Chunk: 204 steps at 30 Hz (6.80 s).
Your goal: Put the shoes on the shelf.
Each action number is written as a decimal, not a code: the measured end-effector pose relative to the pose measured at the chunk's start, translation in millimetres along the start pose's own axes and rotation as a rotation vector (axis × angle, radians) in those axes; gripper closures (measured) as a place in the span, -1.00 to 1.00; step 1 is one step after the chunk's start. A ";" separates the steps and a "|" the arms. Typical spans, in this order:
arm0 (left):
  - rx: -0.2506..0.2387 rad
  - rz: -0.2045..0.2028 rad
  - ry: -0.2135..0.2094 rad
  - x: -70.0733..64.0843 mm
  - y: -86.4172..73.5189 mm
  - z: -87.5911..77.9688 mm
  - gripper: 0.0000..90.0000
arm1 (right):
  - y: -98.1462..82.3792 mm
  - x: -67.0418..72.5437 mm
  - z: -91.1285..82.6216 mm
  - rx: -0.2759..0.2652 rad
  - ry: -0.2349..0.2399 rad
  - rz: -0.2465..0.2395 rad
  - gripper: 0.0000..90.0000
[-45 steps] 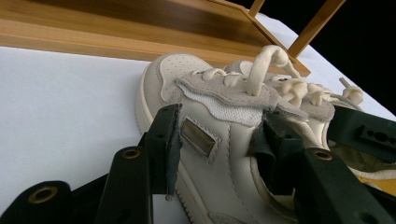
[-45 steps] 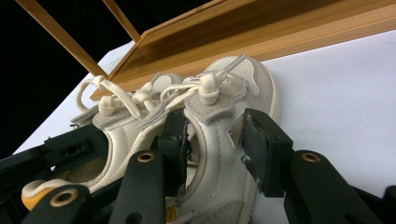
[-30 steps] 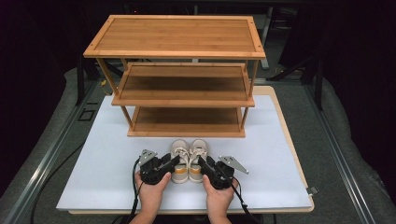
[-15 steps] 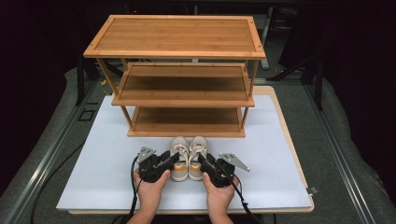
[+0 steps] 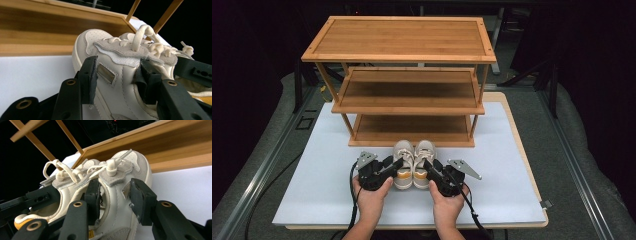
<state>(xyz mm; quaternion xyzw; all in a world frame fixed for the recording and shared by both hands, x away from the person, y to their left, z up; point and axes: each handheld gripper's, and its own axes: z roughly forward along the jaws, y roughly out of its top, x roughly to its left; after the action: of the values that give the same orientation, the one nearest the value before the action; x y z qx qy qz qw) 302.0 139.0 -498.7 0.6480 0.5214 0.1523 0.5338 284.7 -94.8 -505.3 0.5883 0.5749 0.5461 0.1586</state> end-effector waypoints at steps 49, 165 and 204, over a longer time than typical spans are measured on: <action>-0.103 0.030 -0.021 -25.7 73.7 -41.5 0.23 | 71.9 50.0 -32.8 -0.071 0.035 -0.069 0.36; -0.123 0.011 -0.040 3.6 181.1 46.3 0.23 | 184.5 38.6 51.7 -0.082 0.001 -0.133 0.36; -0.044 -0.041 -0.041 11.0 194.2 52.9 0.05 | 190.6 27.2 62.3 -0.019 -0.003 -0.062 0.25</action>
<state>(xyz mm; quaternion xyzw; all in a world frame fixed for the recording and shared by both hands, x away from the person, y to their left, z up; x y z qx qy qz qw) 446.1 142.1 -357.7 0.6282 0.5200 0.1395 0.5617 425.0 -99.2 -359.5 0.5695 0.5874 0.5455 0.1821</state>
